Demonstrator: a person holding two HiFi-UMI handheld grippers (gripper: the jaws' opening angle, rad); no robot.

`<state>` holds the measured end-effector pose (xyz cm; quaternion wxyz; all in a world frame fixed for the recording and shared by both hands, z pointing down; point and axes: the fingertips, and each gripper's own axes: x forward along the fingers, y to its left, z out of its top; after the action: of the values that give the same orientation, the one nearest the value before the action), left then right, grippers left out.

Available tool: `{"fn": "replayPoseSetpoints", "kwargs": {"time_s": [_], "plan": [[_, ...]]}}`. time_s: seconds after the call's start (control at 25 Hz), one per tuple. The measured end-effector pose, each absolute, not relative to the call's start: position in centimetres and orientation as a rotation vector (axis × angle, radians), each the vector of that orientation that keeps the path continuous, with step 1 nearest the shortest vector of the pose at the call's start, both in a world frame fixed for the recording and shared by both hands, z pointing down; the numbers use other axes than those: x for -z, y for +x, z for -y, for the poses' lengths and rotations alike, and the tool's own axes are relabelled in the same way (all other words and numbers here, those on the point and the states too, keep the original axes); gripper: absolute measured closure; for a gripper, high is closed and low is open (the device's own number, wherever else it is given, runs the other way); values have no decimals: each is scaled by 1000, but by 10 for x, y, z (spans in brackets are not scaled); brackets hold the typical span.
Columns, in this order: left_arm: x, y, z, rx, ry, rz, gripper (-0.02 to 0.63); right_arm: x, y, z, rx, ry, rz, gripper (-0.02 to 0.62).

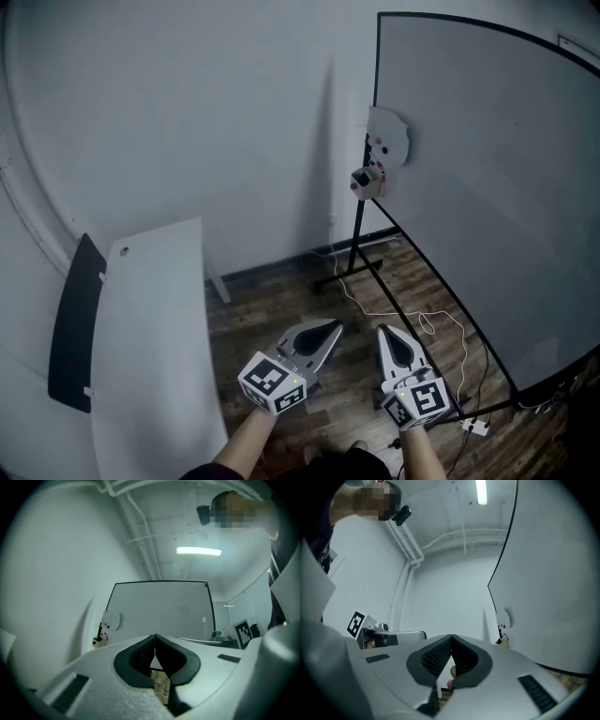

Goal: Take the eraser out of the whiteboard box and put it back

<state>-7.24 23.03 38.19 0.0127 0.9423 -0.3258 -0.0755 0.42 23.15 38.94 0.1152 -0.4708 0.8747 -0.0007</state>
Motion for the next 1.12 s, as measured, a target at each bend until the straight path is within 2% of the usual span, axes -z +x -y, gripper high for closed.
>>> {"fn": "replayPoseSetpoints", "kwargs": {"time_s": [0.36, 1.12], "plan": [[-404, -67, -200, 227, 2894, 980, 600, -410, 9, -202, 47, -1418, -2588, 592], [-415, -20, -62, 172, 2871, 986, 600, -424, 66, -63, 107, -1428, -2548, 592]]}}
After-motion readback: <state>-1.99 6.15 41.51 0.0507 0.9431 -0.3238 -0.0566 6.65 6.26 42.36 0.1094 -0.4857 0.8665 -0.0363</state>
